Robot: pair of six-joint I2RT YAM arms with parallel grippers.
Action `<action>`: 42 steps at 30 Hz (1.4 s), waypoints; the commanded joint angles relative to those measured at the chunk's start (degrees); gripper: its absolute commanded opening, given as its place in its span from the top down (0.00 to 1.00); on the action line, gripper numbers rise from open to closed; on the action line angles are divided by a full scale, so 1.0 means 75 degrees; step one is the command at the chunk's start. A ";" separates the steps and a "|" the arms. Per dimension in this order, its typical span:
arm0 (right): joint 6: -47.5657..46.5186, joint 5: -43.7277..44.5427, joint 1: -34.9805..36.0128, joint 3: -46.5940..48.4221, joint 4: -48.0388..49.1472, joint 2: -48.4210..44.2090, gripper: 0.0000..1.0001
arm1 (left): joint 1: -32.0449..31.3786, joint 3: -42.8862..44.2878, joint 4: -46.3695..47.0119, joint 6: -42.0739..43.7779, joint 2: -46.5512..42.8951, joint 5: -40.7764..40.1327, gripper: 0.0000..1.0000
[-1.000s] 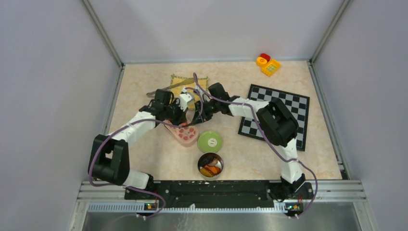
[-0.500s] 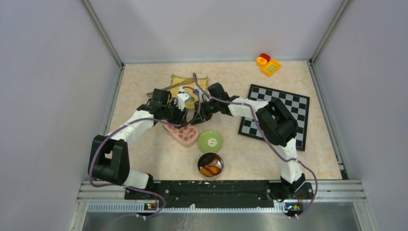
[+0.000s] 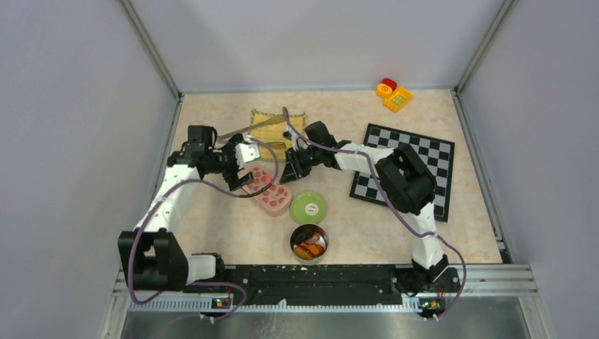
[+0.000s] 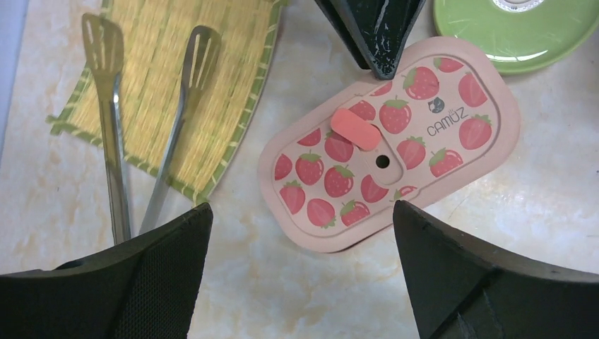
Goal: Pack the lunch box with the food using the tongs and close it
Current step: Adjust the box lid on the packing box.
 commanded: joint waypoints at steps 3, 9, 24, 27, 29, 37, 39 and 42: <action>-0.0435 0.0601 0.0124 0.0048 -0.0510 0.0352 0.71 | 0.0021 0.1657 -0.2240 0.2615 0.1542 0.1371 0.03; -0.0537 0.0585 0.0075 0.0270 -0.0726 0.0064 0.58 | 0.0102 0.0723 -0.2017 0.3707 0.1096 0.0606 0.01; -0.1368 0.2423 0.0137 0.1520 -0.0977 0.0078 0.70 | 0.0994 -0.1466 -0.1196 0.2929 -0.0100 0.0655 0.44; -0.1647 0.2774 0.0356 0.2022 -0.1100 0.0429 0.73 | 0.0984 -0.1856 -0.0686 0.2851 -0.0172 0.0648 0.50; -0.1877 0.3100 0.0527 0.2373 -0.1202 0.0667 0.75 | 0.0982 -0.2049 -0.0363 0.2742 -0.0126 0.0554 0.54; -0.2658 0.4290 0.1009 0.3293 -0.1588 0.1488 0.79 | 0.0953 -0.2322 0.0216 0.2512 0.0382 0.0388 0.60; -0.2764 0.4358 0.1125 0.3327 -0.1569 0.1572 0.80 | 0.0885 -0.2449 0.0465 0.2435 0.0484 0.0385 0.61; -0.2804 0.4385 0.1270 0.3345 -0.1548 0.1606 0.81 | 0.0622 -0.2614 0.0960 0.2262 0.0632 0.0216 0.63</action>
